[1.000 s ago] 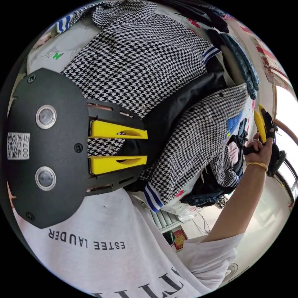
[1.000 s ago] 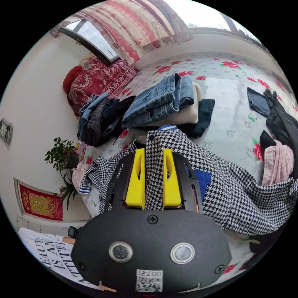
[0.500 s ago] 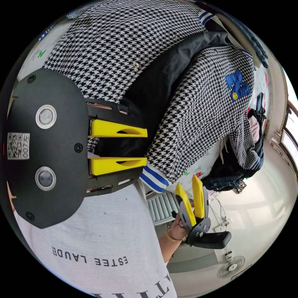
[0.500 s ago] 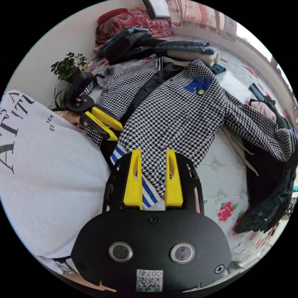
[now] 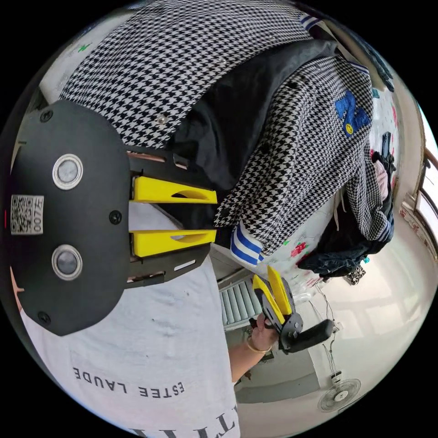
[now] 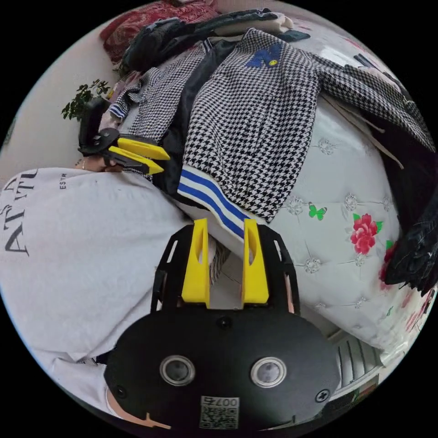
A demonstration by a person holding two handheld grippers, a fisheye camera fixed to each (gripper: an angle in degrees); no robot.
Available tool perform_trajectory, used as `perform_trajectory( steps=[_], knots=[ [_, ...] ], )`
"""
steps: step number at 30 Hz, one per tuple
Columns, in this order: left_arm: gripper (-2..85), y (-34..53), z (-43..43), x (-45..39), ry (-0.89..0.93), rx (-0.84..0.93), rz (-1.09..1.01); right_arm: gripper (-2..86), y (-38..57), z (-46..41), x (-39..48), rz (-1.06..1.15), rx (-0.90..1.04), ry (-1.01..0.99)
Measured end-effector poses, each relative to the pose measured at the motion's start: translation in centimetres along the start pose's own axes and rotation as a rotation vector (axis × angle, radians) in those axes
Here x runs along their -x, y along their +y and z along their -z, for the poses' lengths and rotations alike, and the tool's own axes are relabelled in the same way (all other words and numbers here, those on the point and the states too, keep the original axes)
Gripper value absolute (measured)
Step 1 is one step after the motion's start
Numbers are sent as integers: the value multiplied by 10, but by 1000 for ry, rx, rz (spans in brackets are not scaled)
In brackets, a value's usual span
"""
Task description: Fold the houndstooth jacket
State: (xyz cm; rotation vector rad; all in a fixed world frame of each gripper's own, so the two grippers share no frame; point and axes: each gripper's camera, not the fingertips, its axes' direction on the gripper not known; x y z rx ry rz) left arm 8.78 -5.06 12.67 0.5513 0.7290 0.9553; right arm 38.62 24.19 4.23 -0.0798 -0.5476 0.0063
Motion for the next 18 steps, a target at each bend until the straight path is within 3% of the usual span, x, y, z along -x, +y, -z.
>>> perform_trajectory(
  steps=[3,5,9,12,14,18],
  knots=[
    [82,10,8,11,19,-40,67,86,-22,35,20,125,-222,21],
    [82,14,19,14,14,-83,90,87,-52,29,36,204,-244,68],
    [85,23,34,15,-18,-133,118,82,-132,-48,49,269,-27,130],
    [91,35,47,22,-27,-170,159,55,-161,-84,18,151,127,188],
    [103,44,55,29,-22,-188,182,33,-162,-60,-1,92,57,22],
    [132,48,67,39,36,-231,169,7,-135,20,-63,-7,-341,-713]
  ],
)
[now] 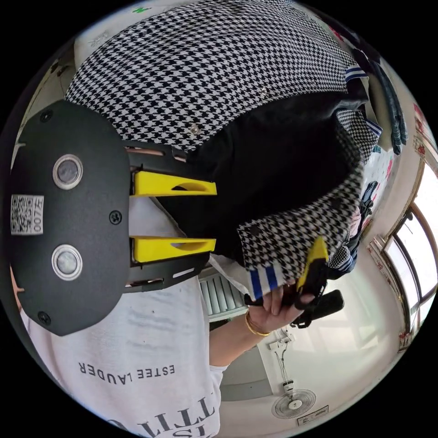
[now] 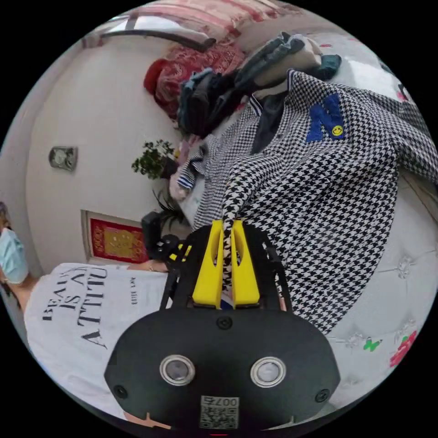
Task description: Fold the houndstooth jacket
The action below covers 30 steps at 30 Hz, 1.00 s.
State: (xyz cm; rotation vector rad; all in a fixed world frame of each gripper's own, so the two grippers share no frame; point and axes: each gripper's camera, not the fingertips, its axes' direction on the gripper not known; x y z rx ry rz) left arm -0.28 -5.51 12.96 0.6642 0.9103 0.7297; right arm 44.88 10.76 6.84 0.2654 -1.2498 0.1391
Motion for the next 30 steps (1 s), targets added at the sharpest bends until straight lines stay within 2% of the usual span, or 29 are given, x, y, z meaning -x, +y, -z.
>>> perform_trajectory(
  steps=[1,3,5,8,10,12,14,16,20,26,30],
  knots=[
    [148,-3,4,3,45,-28,-14,4,4,18,-13,-45,-96,-203],
    [175,-9,12,8,133,-84,-36,2,11,25,-34,-109,-171,-410],
    [206,-17,26,20,274,-155,-36,2,14,17,-46,-149,-143,-397],
    [218,-14,49,35,386,-226,-42,6,15,-12,-43,-166,51,-56],
    [215,-11,47,41,389,-167,-39,16,16,-43,-34,-144,219,172],
    [203,-8,31,49,387,-70,-10,27,16,-65,-29,-137,321,279],
    [140,-5,6,64,360,56,61,36,11,-83,-22,-102,424,353],
    [89,-6,0,72,351,69,83,44,-4,-96,-4,-4,506,455],
    [8,-13,-1,79,274,83,36,51,-48,-102,12,102,469,596],
    [-7,-11,12,71,307,91,-76,54,-144,-136,0,171,361,707],
    [-7,-9,31,62,312,71,-126,56,-186,-177,-35,201,338,898]
  ],
)
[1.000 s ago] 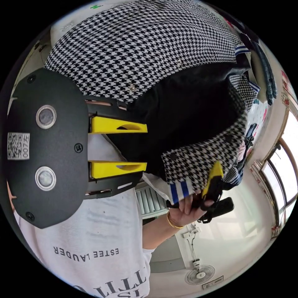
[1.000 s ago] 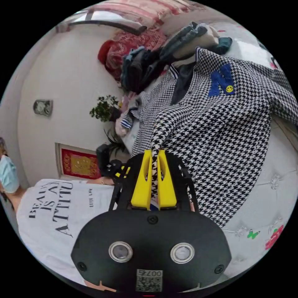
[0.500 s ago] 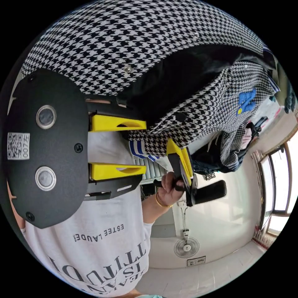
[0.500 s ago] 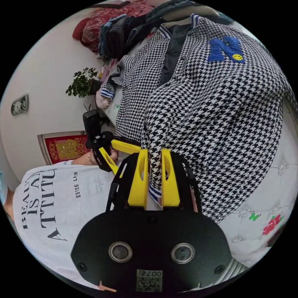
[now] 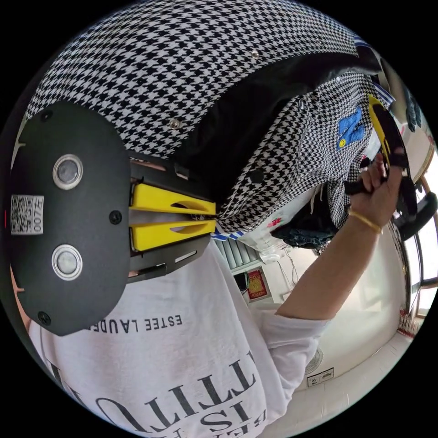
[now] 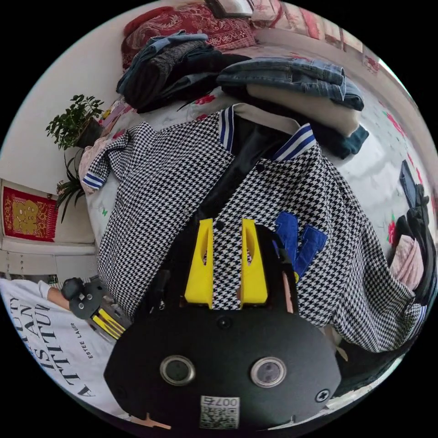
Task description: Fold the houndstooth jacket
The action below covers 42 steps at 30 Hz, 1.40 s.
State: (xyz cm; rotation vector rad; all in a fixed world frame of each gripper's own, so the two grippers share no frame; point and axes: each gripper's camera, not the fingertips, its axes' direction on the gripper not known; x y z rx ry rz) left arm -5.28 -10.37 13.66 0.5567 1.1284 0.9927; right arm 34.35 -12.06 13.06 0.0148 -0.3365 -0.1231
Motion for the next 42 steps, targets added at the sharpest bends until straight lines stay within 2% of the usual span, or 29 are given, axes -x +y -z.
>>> perform_trajectory(
  steps=[3,4,5,6,9,11,16,19,21,23,25,28,32,37,42],
  knots=[
    [-7,0,14,-10,36,-23,-51,48,-8,-54,-8,-60,103,66],
    [-7,0,19,-11,52,-30,-63,38,2,-47,-1,-45,-42,128],
    [-7,-2,21,-12,55,-26,-75,32,4,-55,-1,-68,10,163],
    [-7,-3,22,-13,51,-22,-85,22,10,-51,2,-67,-38,160],
    [-7,-10,18,-20,55,2,-141,6,14,-47,-6,-99,-8,82],
    [-8,-17,19,-27,95,-17,-172,2,19,-34,-14,-134,-58,11],
    [-8,-29,38,-69,48,-81,-312,-1,42,38,-34,-250,-380,-252],
    [-8,-23,53,-87,13,-119,-347,0,52,67,-32,-245,-509,-339],
    [-7,-15,56,-89,-35,-116,-317,2,51,70,-29,-230,-528,-375],
    [-7,-3,44,-76,-169,-44,-203,6,43,56,-25,-242,-480,-373],
    [-7,7,20,-49,-271,55,-43,16,27,13,-23,-296,-304,-342],
    [-6,15,-20,3,-267,179,228,32,31,-17,-17,-308,-166,-289],
    [-6,-4,-56,14,-287,211,241,50,75,10,-5,-272,-220,-169],
    [-5,-18,-74,6,-310,197,221,86,196,60,-6,-294,-235,-53],
    [-6,-26,-88,-3,-315,162,276,114,307,61,-21,-494,-173,-147]
  ],
)
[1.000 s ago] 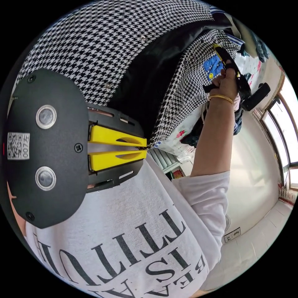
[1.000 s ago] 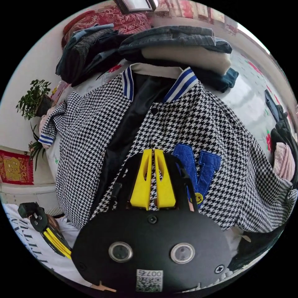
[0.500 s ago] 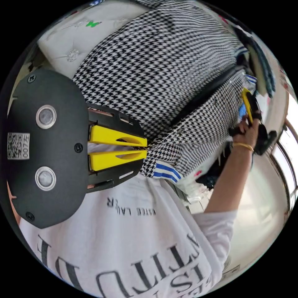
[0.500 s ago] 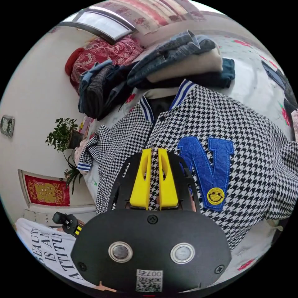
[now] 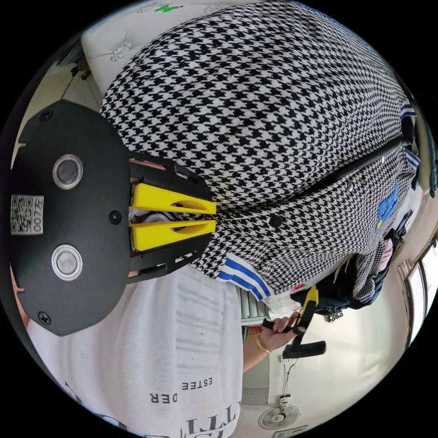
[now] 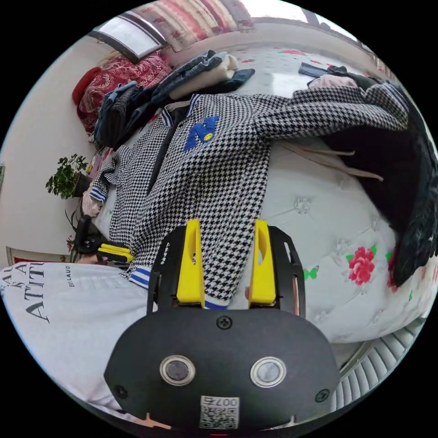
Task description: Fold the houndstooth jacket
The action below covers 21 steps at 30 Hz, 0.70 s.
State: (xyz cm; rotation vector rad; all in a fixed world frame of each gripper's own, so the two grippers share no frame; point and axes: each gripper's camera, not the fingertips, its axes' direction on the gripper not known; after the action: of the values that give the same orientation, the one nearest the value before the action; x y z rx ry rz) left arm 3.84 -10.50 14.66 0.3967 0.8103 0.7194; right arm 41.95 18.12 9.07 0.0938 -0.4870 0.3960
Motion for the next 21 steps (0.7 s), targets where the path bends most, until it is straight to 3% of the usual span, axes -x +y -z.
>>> perform_trajectory(
  steps=[4,6,10,15,18,21],
  knots=[
    [-5,-9,-9,-20,-35,2,14,109,35,-32,-14,-72,129,-138],
    [-2,-13,-13,-29,-55,6,14,92,36,-50,-7,-45,201,-113],
    [15,-26,-32,-51,-1,6,21,63,38,-26,-13,-44,151,-44],
    [50,-18,-39,-85,-76,-31,-24,54,48,-7,-24,-139,68,-52],
    [80,9,-7,-87,-130,-145,-5,51,45,15,-3,-154,-80,8],
    [86,48,49,-69,-319,-336,92,50,27,20,39,-87,-172,66]
  ],
)
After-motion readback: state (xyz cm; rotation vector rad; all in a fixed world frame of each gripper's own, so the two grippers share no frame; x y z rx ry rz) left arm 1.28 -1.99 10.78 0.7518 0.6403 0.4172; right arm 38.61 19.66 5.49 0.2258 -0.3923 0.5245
